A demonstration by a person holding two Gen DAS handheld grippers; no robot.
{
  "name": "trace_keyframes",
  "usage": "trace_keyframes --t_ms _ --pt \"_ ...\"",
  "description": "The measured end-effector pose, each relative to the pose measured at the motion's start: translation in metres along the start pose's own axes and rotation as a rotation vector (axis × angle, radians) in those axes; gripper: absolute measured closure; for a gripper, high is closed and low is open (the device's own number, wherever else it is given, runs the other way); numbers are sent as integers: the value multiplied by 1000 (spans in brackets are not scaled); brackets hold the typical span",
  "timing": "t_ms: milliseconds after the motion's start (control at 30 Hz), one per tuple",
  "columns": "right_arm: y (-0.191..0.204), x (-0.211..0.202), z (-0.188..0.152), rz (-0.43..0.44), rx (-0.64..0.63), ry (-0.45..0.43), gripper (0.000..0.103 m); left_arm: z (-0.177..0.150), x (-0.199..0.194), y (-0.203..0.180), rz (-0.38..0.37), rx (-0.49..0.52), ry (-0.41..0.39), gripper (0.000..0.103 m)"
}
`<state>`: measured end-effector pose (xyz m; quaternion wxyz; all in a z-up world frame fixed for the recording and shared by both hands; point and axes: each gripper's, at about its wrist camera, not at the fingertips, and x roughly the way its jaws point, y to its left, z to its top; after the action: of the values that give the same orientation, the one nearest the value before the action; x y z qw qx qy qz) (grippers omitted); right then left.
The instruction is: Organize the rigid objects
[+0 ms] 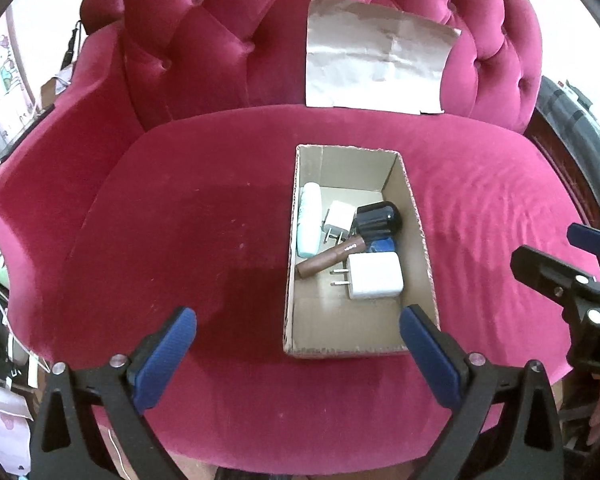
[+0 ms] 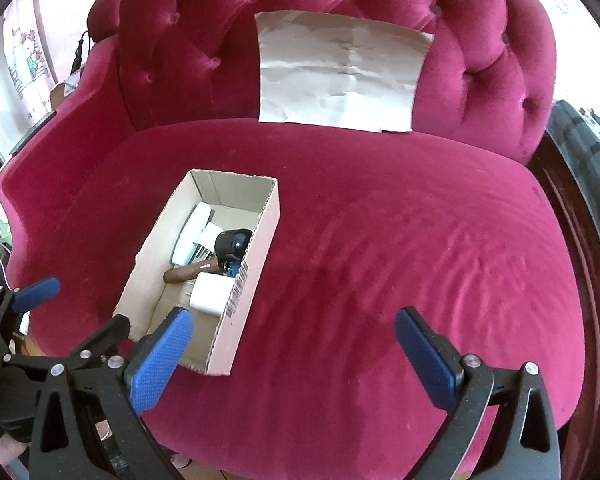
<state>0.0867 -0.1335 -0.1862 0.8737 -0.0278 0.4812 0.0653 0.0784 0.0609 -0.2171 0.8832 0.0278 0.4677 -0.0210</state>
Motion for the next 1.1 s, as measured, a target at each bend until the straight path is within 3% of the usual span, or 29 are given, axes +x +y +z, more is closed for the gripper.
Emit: trace_keyframes --t_ms 500,667,1100 --pt "-21 -38 -42 -50 90 -64 0 -44 -31 -22 -6 59 -87 0" --pt "-21 -27 -49 -50 76 -53 0 -54 -19 -32 -30 54 -44 0" --pt "-23 -21 -53 -65 66 -51 0 -55 -20 -38 -24 66 -59 0"
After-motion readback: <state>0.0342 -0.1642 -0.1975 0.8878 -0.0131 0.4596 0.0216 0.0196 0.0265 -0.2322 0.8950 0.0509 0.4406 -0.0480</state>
